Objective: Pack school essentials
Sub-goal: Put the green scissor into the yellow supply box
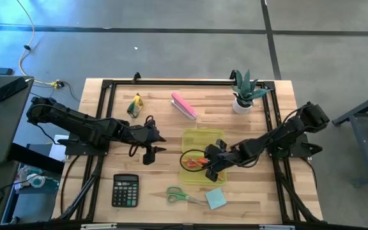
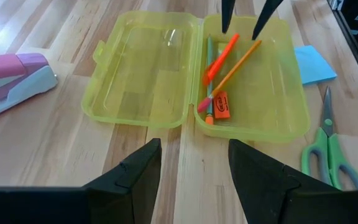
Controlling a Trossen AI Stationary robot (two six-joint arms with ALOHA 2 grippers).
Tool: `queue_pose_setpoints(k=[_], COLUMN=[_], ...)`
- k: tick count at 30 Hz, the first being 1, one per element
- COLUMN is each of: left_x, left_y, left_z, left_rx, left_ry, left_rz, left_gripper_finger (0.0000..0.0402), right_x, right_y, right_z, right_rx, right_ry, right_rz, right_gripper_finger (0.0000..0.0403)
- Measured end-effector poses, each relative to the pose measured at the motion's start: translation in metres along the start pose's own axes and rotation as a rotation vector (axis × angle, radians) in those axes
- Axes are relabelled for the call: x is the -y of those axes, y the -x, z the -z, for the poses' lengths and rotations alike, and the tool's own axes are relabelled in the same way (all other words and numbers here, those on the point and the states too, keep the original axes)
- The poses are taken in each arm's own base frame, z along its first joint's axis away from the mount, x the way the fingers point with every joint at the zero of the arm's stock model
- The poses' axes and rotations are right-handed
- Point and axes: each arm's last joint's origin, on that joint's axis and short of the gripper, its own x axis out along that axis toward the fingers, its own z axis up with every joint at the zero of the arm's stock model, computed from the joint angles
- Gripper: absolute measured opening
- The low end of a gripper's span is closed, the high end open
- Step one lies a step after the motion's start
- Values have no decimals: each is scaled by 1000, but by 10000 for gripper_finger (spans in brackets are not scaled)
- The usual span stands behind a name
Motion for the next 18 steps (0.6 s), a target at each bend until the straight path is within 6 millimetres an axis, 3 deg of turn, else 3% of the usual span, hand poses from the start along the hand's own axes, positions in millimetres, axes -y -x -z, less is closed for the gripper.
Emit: queue_pose_setpoints(k=[18], left_x=[-7], left_y=[2], left_z=[-2], left_rx=[-43], left_ry=[-13], left_rz=[-66], left_gripper_finger=[193], right_x=[11], right_y=[58], right_z=[-21], right_rx=[162], right_ry=[-26], right_rz=[11], right_gripper_finger=[158])
